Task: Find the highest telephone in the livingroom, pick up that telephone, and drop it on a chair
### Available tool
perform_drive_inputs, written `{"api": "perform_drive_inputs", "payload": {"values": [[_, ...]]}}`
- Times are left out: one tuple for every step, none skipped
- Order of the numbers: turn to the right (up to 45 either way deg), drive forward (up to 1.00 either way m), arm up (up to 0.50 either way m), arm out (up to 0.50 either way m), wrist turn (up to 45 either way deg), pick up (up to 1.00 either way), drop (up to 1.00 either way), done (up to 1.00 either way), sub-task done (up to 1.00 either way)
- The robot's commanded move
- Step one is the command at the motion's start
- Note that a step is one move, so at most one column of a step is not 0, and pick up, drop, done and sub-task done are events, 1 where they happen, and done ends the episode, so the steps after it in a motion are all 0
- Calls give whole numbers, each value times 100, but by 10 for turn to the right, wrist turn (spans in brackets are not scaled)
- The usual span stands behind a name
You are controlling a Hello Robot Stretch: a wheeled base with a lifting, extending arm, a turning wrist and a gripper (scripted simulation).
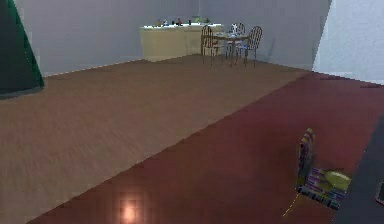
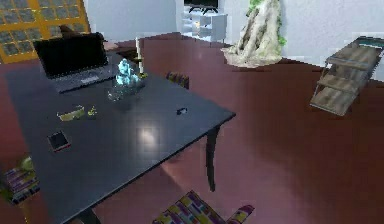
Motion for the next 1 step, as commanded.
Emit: {"api": "perform_drive_inputs", "payload": {"values": [[0,65,0,0,0,0,0,0,0]]}}
